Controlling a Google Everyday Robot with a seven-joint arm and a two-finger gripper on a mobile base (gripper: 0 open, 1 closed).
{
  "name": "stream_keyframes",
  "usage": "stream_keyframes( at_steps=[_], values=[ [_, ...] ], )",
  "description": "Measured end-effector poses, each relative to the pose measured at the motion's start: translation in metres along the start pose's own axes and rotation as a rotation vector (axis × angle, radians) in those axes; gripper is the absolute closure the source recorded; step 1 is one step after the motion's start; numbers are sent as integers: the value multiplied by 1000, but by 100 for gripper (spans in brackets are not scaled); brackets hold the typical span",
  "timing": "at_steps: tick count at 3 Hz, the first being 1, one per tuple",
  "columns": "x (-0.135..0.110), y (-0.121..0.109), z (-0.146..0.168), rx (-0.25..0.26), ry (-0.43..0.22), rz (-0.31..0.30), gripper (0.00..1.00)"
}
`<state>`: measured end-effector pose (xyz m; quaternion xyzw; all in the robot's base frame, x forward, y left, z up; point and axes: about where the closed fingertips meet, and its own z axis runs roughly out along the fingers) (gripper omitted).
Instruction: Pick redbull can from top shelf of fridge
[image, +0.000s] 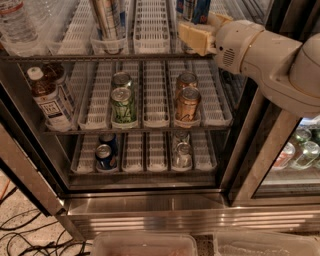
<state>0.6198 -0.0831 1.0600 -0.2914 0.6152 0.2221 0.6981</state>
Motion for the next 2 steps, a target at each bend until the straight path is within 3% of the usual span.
stream_keyframes(
  at_steps=[2],
  values=[
    [-13,4,-4,6,-38,-33,100]
  ],
)
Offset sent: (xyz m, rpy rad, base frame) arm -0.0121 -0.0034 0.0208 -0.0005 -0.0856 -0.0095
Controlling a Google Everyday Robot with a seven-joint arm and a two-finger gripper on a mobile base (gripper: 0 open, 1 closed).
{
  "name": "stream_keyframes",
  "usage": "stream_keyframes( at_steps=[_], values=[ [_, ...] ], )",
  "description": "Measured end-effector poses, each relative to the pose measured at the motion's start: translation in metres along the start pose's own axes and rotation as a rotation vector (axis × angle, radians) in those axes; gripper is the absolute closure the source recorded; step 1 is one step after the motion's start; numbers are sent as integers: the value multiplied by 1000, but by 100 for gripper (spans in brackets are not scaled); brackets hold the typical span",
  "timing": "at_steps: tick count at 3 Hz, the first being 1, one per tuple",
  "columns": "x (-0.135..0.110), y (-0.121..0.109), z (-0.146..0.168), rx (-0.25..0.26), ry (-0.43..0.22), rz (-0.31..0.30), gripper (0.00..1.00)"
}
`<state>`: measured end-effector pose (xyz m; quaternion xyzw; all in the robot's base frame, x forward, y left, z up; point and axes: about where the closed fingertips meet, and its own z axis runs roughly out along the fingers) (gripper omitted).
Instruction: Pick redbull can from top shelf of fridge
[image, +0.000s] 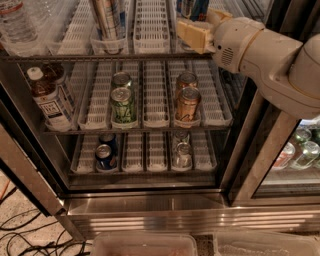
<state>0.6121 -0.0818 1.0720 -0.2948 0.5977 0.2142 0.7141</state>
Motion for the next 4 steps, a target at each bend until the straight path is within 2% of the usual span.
stream_keyframes(
  at_steps=[2,4],
  values=[
    [-19,7,-3,-16,-47,-40,100],
    [-29,18,-11,-35,-73,-66,100]
  ],
)
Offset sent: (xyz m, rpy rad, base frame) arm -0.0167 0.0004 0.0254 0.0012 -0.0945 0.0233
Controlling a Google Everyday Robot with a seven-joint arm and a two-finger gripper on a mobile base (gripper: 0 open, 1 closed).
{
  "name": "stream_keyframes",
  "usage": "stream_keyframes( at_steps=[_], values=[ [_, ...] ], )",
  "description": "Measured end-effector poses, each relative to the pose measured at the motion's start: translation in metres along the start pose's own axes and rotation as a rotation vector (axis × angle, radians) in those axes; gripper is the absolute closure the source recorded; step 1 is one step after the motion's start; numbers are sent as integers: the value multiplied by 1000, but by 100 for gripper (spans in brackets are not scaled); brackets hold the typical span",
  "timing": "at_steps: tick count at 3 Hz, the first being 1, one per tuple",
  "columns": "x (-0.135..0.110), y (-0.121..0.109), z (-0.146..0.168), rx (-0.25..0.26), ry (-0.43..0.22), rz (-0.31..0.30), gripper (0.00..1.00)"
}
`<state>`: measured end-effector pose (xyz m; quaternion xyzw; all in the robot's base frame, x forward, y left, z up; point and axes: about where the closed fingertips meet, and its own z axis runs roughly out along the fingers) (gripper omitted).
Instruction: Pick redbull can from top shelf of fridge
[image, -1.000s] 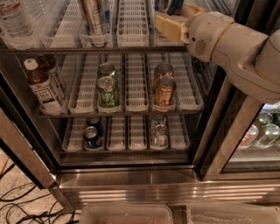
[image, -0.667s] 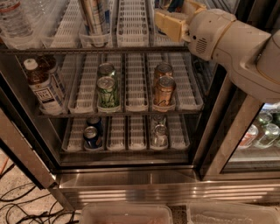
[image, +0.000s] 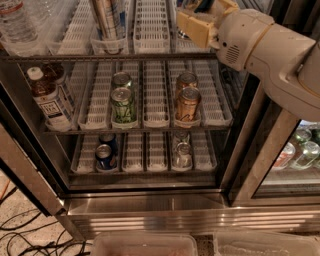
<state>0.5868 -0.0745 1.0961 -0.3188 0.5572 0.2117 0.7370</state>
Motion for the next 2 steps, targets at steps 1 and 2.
stream_keyframes(
  at_steps=[1,2],
  values=[
    [-2,8,-7,-12,-7,-12,100],
    [0,20,-18,-31,9,-20,100]
  ],
)
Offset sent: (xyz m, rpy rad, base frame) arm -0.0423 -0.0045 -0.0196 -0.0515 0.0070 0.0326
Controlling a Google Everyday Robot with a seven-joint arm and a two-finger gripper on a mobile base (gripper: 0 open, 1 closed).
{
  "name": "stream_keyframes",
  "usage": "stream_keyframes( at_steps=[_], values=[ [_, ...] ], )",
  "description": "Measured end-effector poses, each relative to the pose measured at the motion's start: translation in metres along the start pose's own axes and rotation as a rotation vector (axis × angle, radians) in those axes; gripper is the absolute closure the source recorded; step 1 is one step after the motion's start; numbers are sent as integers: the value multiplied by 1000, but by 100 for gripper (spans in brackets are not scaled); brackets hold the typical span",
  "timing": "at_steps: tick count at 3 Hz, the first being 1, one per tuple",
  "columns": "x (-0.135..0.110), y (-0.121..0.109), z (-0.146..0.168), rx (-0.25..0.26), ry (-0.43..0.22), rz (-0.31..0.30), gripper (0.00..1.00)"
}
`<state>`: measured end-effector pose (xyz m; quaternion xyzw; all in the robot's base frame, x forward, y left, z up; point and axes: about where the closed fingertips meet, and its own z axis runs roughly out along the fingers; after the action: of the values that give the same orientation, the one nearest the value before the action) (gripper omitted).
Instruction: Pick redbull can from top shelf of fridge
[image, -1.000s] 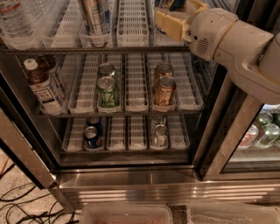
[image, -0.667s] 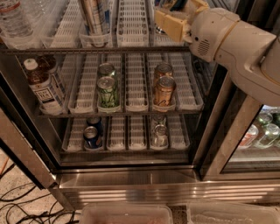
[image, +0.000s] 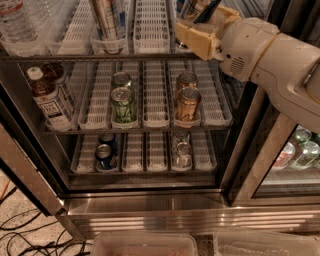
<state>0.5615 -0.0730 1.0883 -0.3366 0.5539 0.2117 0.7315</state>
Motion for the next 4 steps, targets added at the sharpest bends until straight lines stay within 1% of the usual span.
stream_keyframes(
  at_steps=[1,2,3,4],
  values=[
    [11,16,-8,-45,32,4,100],
    [23,31,-13,-97,79,-2,100],
    [38,42,-17,-150,144,-3,100],
    [52,53,-17,-225,214,3,100]
  ],
)
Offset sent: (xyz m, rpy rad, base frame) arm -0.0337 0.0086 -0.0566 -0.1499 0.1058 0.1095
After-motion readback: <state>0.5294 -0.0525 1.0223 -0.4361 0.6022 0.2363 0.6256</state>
